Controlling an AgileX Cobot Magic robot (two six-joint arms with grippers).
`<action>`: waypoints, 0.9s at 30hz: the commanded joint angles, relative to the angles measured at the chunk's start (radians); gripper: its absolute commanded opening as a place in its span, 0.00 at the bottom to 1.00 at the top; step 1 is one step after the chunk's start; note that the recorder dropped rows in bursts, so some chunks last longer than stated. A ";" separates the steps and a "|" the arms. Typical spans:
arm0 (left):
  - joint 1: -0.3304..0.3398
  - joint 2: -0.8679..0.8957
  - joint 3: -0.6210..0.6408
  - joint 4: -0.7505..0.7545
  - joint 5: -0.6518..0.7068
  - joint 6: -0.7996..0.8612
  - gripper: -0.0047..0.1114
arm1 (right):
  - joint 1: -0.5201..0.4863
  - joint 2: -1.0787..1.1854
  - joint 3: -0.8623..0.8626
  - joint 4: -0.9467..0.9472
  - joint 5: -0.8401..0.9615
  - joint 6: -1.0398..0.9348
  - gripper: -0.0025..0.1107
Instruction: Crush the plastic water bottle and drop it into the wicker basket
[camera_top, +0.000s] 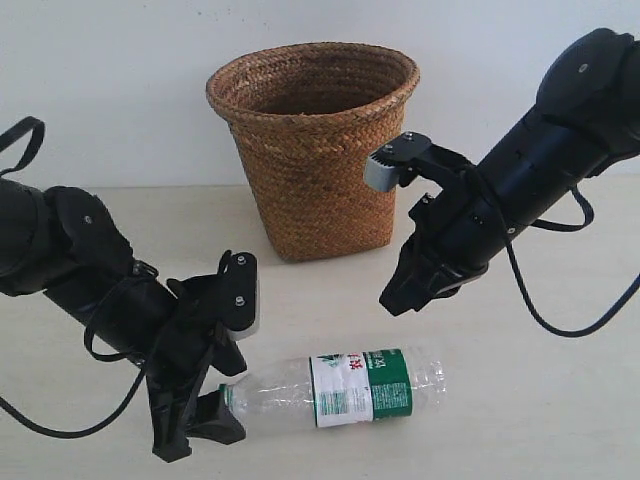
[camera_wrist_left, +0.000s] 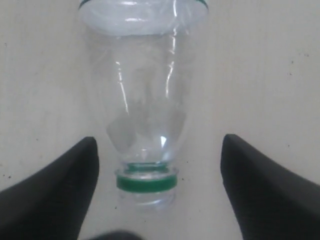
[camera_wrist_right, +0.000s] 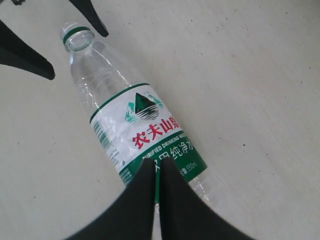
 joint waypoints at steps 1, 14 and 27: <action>-0.005 0.039 -0.007 -0.023 -0.054 0.016 0.60 | 0.000 -0.001 -0.007 0.002 0.007 0.004 0.02; -0.005 0.090 -0.007 -0.049 -0.121 0.028 0.45 | 0.000 0.018 -0.005 0.006 0.009 0.036 0.02; -0.005 0.090 -0.007 -0.068 -0.121 0.042 0.08 | 0.041 0.042 -0.005 0.040 0.029 0.099 0.02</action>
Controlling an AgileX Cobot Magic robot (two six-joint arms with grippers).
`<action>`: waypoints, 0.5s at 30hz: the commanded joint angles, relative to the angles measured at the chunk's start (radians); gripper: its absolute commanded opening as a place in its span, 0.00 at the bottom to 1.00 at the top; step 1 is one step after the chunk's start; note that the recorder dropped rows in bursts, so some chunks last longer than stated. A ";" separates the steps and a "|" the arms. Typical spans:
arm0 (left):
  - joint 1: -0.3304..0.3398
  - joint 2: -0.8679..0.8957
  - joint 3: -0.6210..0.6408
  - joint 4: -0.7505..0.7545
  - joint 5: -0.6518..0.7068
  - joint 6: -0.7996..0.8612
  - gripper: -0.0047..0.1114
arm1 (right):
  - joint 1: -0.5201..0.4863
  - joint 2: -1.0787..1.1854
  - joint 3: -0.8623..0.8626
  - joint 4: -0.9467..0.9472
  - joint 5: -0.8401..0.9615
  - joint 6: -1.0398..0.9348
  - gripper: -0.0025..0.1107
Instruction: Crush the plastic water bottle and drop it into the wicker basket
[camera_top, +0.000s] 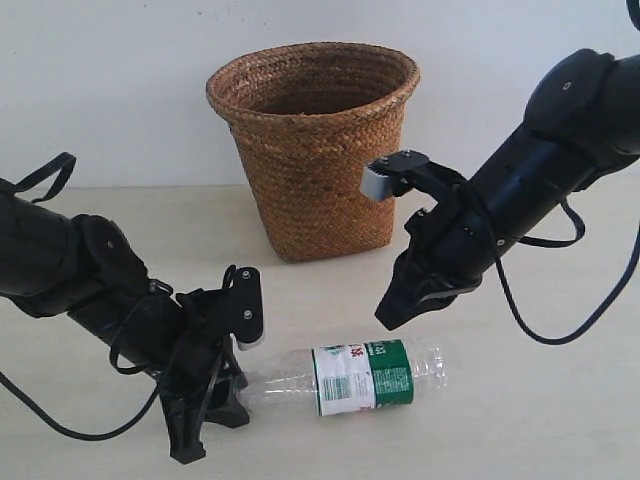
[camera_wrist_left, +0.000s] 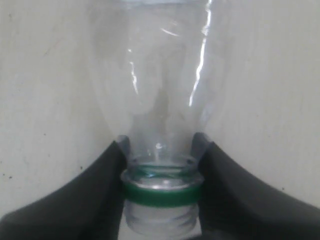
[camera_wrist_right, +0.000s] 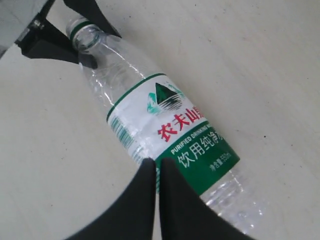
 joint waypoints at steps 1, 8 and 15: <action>-0.005 0.003 -0.004 -0.016 -0.009 0.005 0.08 | 0.054 -0.001 -0.005 0.016 0.005 0.036 0.02; -0.005 0.003 -0.004 -0.012 0.009 0.005 0.08 | 0.148 0.023 -0.005 -0.121 -0.043 -0.026 0.02; -0.005 0.003 -0.004 -0.012 0.009 0.020 0.08 | 0.157 0.066 -0.005 -0.136 -0.060 -0.138 0.02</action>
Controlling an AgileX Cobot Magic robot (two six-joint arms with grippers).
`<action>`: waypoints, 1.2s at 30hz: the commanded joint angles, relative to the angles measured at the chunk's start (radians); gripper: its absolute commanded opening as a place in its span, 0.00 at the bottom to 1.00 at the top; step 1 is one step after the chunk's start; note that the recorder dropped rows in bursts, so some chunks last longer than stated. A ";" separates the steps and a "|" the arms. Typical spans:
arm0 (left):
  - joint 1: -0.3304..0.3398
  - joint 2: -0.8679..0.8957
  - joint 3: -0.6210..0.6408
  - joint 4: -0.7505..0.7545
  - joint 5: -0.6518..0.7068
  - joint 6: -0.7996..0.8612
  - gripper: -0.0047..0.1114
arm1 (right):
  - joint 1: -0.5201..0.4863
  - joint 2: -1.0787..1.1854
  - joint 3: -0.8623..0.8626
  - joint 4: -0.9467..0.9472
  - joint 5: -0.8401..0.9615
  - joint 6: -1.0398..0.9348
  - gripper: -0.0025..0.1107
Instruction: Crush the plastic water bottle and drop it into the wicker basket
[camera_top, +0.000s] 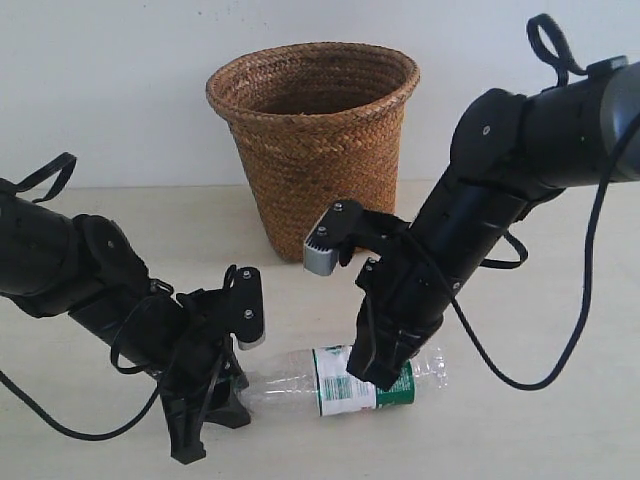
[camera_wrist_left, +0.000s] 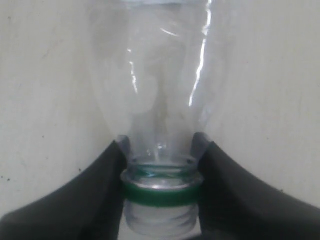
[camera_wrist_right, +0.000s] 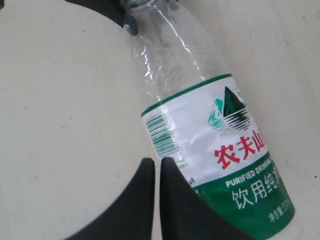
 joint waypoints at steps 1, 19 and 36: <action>-0.005 0.001 -0.004 -0.007 0.007 0.015 0.08 | 0.003 0.020 -0.006 -0.008 -0.034 -0.034 0.02; -0.005 0.001 -0.004 -0.007 0.007 0.015 0.08 | 0.004 0.102 -0.102 0.110 0.011 0.090 0.02; -0.005 0.001 -0.004 -0.007 0.007 0.015 0.08 | 0.004 0.311 -0.155 -0.083 -0.049 0.311 0.02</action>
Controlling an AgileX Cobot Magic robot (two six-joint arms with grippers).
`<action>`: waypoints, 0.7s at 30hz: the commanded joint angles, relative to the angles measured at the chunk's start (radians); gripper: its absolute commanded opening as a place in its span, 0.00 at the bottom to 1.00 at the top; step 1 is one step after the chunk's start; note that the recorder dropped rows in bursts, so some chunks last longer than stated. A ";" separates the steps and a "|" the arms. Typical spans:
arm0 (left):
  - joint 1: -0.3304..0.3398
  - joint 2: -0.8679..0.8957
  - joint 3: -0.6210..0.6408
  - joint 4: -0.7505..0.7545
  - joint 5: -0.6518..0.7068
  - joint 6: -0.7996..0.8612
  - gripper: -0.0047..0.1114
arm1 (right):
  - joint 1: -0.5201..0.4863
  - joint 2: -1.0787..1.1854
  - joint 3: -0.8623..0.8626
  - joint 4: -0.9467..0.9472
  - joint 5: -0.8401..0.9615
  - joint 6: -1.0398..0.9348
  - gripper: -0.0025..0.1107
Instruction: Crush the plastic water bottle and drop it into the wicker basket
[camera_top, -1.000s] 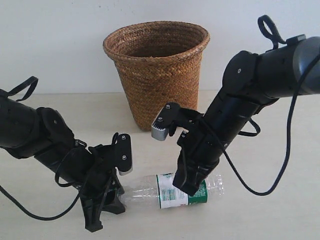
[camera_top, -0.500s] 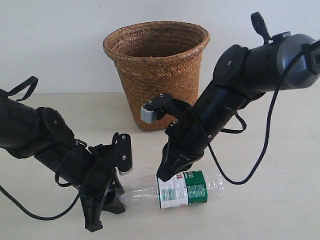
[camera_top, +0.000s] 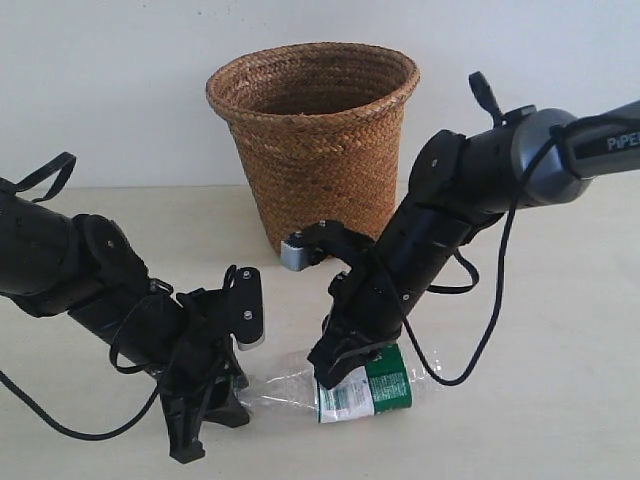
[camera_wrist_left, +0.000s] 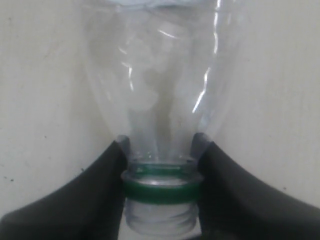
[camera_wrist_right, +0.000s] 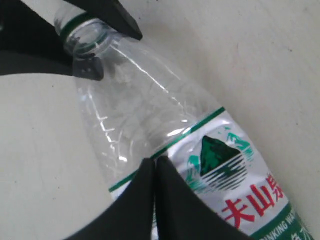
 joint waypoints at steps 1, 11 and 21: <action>-0.005 0.001 -0.002 -0.007 0.011 0.004 0.08 | 0.003 0.110 -0.043 -0.181 -0.039 0.159 0.02; -0.005 0.011 -0.002 -0.007 0.022 0.000 0.08 | 0.002 0.298 -0.207 -0.246 0.094 0.234 0.02; -0.005 0.017 -0.002 -0.007 0.024 0.000 0.08 | -0.013 0.309 -0.259 -0.258 0.199 0.249 0.02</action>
